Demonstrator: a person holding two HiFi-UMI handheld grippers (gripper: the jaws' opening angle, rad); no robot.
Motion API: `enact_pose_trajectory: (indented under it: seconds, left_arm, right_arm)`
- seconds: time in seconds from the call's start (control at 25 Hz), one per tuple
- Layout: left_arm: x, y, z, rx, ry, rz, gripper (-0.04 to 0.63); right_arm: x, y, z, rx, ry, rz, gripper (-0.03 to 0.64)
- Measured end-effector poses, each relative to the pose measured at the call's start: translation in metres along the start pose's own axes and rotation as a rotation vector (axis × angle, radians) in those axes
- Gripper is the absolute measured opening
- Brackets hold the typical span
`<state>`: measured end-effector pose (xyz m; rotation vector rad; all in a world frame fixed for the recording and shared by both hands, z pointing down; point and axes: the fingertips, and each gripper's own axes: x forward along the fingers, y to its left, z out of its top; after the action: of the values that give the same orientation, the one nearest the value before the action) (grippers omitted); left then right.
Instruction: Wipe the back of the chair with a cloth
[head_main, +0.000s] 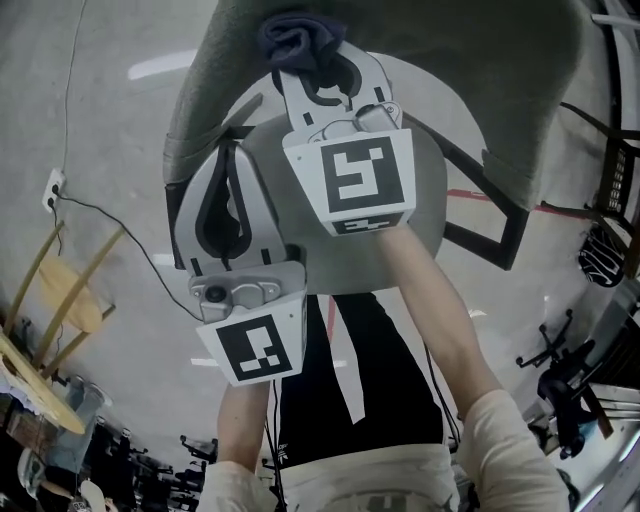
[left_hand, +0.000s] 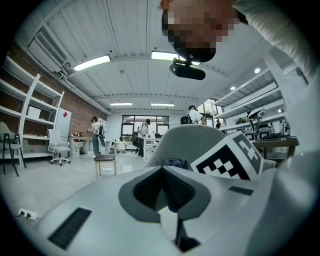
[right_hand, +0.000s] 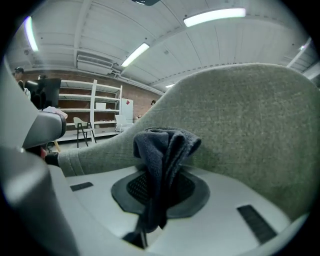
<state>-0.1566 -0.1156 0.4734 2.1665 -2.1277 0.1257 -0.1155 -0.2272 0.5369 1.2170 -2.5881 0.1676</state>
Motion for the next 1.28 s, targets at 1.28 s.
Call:
enact_pose_trajectory:
  seconds: [1.28]
  left_arm:
    - [0.033,-0.148,-0.003,0.055,0.001,-0.418,0.015]
  right_arm:
    - [-0.181,-0.2,-0.064,0.207,0.069,-0.856,0.057]
